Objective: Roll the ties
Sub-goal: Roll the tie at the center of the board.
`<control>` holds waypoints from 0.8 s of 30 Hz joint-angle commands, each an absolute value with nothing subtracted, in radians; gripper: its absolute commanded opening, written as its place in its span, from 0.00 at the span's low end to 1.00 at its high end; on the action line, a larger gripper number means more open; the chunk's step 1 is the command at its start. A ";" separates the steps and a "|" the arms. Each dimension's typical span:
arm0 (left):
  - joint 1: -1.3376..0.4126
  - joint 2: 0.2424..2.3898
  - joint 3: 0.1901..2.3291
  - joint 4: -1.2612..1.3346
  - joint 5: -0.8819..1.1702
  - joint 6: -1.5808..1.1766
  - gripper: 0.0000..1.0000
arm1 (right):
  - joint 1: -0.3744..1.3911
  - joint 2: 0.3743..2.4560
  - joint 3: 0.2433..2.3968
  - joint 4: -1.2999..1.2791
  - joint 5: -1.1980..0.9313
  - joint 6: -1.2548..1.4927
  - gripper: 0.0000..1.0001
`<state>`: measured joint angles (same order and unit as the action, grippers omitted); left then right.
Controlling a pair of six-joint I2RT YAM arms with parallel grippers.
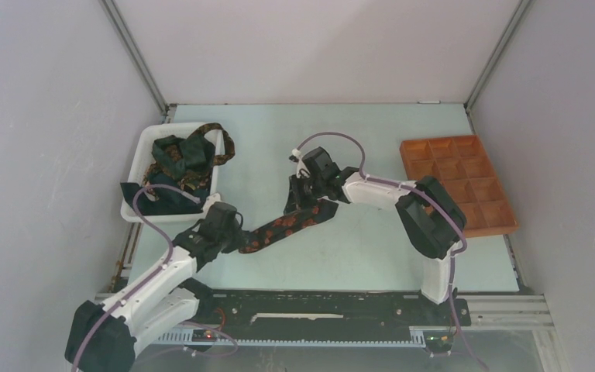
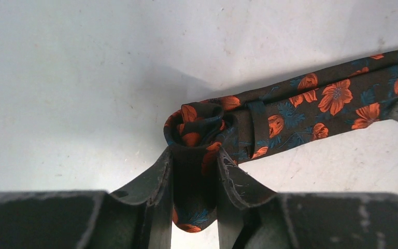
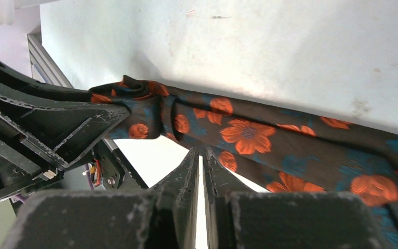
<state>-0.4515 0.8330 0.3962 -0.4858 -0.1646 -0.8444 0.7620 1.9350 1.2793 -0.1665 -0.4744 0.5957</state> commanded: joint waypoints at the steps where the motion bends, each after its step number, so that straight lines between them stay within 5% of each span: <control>1: -0.510 0.905 0.488 -0.646 -0.325 -0.811 0.28 | 0.732 1.865 1.252 -0.174 -0.469 0.568 0.10; 24: -0.667 1.373 0.845 -0.914 -0.576 -0.779 0.27 | 0.567 1.786 1.162 -0.167 -0.522 0.558 0.09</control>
<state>-0.6399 1.3235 0.7853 -0.8600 -0.4984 -0.7773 0.5819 1.8351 1.1709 -0.1860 -0.4957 0.5709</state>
